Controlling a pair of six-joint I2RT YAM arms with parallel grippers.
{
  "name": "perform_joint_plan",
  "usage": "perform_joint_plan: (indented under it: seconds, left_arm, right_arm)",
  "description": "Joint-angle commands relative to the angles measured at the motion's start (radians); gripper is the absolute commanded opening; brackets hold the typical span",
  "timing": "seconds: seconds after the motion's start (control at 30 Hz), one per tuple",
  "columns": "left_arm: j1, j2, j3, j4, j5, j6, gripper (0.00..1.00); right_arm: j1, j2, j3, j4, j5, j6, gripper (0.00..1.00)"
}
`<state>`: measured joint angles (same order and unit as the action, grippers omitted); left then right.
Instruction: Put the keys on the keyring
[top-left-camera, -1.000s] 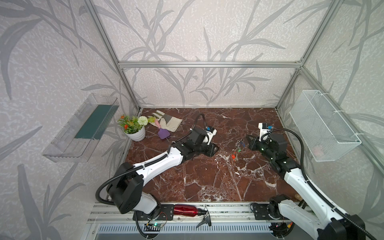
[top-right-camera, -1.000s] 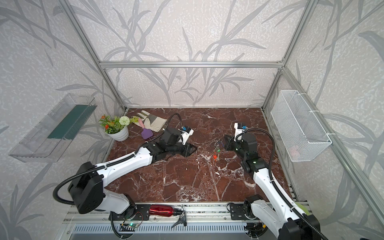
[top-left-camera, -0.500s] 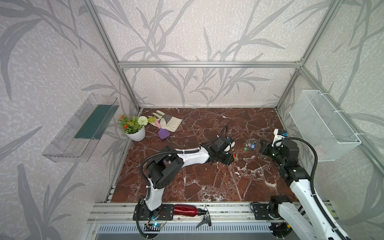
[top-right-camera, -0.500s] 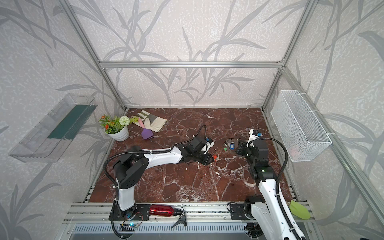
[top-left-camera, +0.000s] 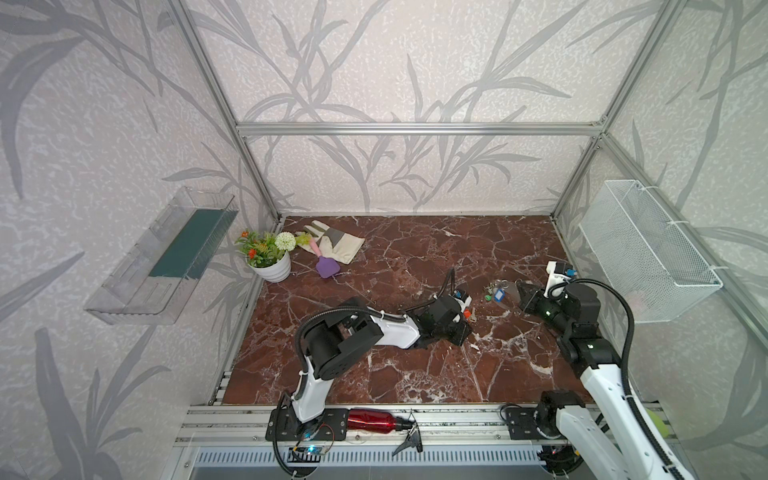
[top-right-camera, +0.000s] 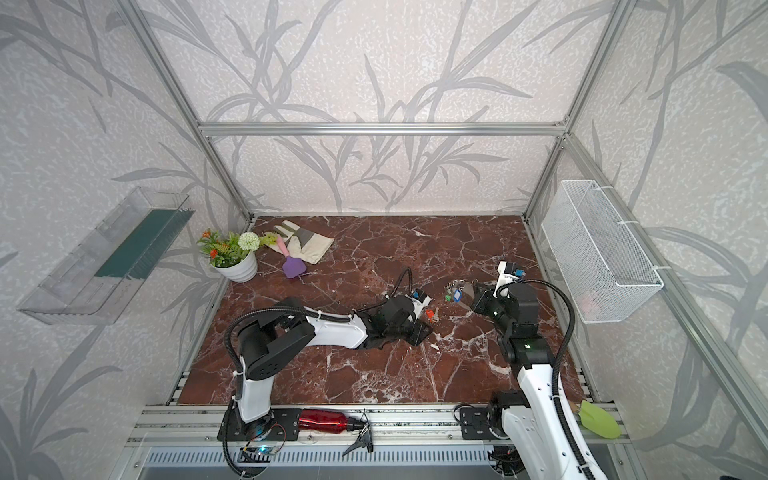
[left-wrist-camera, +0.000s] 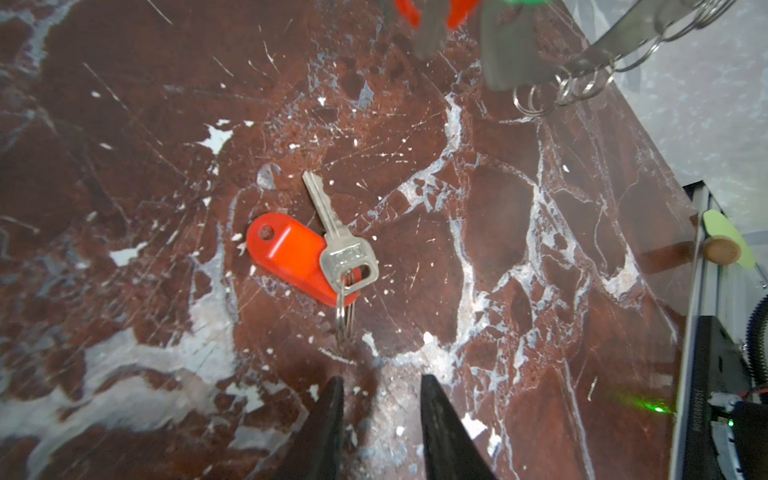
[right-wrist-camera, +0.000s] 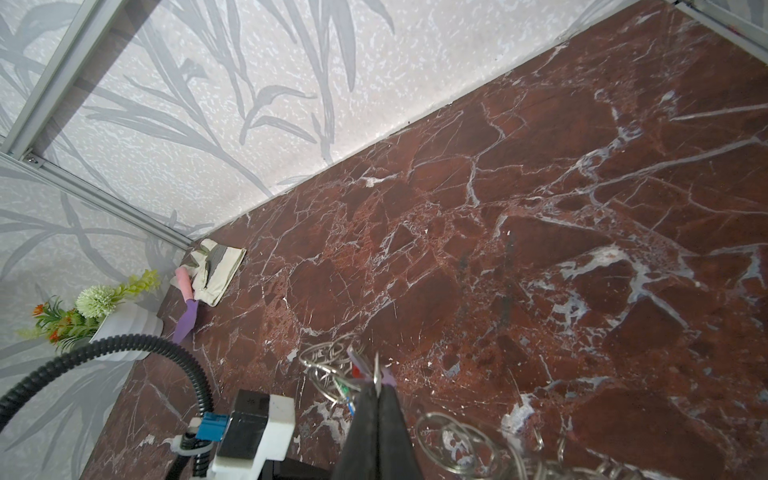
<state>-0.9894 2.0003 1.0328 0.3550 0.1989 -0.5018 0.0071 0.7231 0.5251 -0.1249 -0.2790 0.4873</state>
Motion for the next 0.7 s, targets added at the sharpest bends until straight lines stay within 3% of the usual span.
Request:
perform_joint_plan:
  seconds: [0.0, 0.67]
  left_arm:
    - [-0.002, 0.013, -0.005, 0.058, -0.046, -0.033, 0.30]
    - [0.000, 0.067, 0.041, 0.028, -0.038, -0.047, 0.17]
  right_arm:
    - [-0.006, -0.016, 0.006, 0.028, -0.029, 0.004, 0.00]
    - [-0.007, 0.027, 0.003, 0.067, -0.083, 0.007, 0.00]
